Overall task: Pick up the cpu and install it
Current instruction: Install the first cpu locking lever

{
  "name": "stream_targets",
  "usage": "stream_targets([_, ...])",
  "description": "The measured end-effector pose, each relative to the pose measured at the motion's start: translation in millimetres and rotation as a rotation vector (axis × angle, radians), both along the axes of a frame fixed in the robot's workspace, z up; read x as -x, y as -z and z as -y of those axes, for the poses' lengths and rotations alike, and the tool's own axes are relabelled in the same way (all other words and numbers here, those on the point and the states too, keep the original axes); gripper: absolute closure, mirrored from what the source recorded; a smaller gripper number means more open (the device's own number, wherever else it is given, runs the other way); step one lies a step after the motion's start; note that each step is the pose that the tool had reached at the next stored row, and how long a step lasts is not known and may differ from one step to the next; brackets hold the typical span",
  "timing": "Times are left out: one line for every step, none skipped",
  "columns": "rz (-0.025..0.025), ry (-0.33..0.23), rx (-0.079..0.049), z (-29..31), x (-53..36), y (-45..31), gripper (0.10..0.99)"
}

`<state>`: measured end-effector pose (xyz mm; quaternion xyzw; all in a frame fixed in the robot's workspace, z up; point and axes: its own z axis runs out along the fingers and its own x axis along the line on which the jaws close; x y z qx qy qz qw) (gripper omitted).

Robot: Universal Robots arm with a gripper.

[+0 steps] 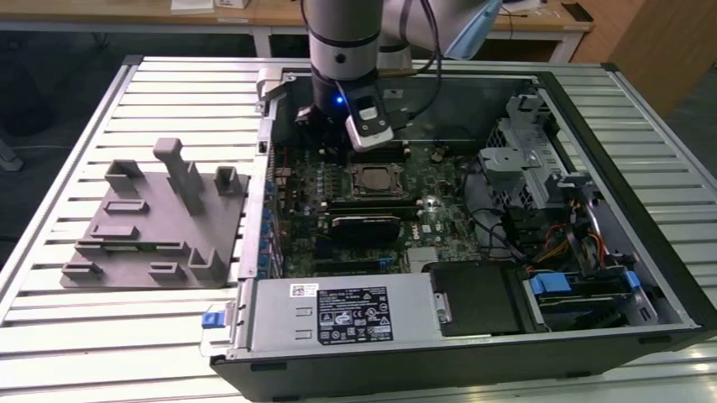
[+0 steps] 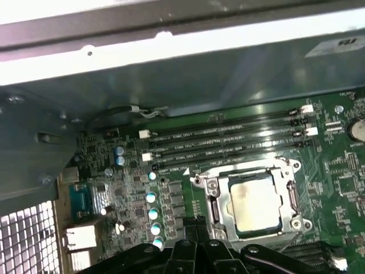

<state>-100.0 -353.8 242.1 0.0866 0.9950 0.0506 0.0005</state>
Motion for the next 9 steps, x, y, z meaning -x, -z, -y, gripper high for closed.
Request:
stream_targets([0.0001,0.000,-0.002,0.0,0.2,0.0,0.980])
stream_targets([0.0001,0.000,-0.002,0.0,0.2,0.0,0.980])
stream_targets([0.0001,0.000,-0.002,0.0,0.2,0.0,0.980])
stream_targets([0.0001,0.000,-0.002,0.0,0.2,0.0,0.980])
stream_targets([0.0001,0.000,-0.002,0.0,0.3,0.0,0.980])
stream_targets([0.0002,0.000,-0.002,0.0,0.8,0.0,0.980])
stream_targets([0.0007,0.000,-0.003,0.1,1.8,0.0,0.980])
stream_targets([0.0016,0.000,-0.004,0.0,2.9,0.1,0.980])
stream_targets([0.0025,0.000,-0.005,0.0,4.2,0.1,0.980])
